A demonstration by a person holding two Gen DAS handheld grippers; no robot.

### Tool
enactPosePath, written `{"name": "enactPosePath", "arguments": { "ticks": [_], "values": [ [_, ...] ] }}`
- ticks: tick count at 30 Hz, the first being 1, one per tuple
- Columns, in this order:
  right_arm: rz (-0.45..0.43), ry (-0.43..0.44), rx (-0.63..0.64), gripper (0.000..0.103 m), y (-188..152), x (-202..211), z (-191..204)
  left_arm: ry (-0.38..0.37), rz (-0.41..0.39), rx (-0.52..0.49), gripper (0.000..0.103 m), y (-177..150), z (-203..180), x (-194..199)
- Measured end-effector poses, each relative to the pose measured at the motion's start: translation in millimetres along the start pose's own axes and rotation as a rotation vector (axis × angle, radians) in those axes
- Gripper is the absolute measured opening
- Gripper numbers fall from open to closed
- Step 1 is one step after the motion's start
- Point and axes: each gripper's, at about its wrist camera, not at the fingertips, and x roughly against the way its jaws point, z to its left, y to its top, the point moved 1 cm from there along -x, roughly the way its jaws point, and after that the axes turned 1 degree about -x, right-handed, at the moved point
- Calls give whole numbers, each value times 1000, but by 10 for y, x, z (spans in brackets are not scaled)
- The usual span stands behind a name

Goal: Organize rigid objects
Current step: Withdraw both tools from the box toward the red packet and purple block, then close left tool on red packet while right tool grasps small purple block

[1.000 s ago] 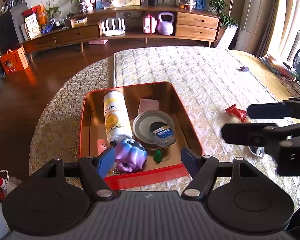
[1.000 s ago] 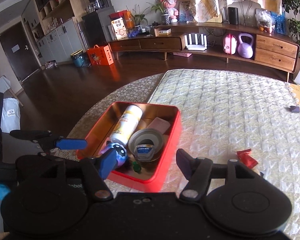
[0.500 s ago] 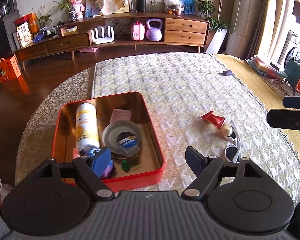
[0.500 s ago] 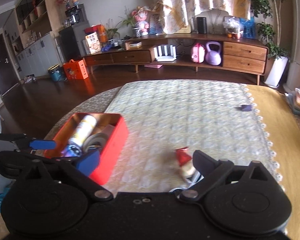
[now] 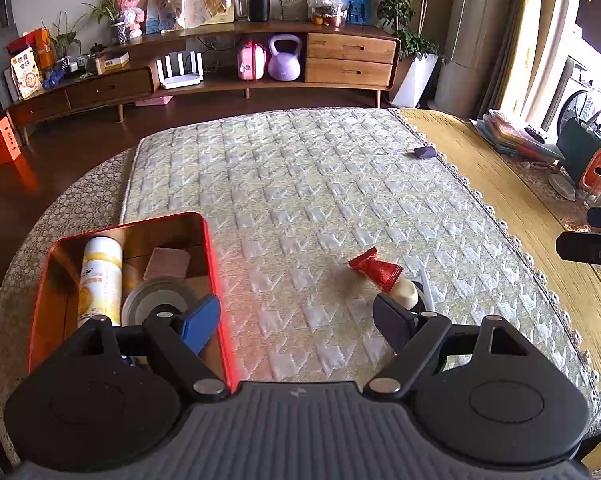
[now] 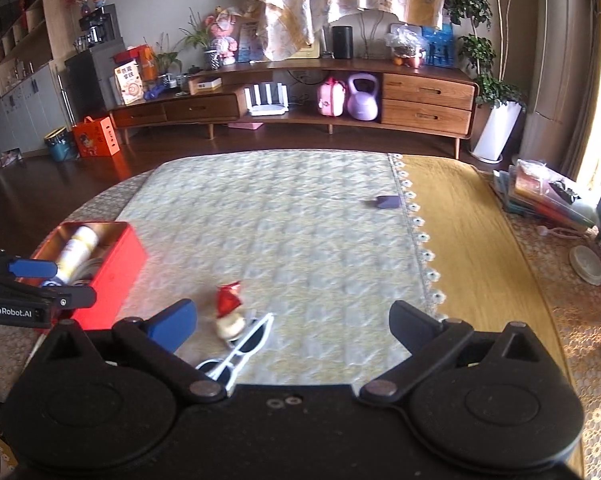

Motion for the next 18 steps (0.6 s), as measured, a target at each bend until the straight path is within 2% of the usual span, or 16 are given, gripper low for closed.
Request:
{"name": "enactPosePath", "arguments": {
  "ticks": [4,8,13,18],
  "values": [
    [-4,-16,25,103,135,-89,-196,-14,35,24,84,140,-87,-182],
    [-11,-29,36,103,310,-250,-351,5,65,38,84,272,-161,-367],
    [-7,-51,21,103,509,-568,-576,2,81,35,84,417,-252,-599],
    [22,-67,2,102,623,-960,-771,-18,141,53,84,499,-348,-923]
  ]
}}
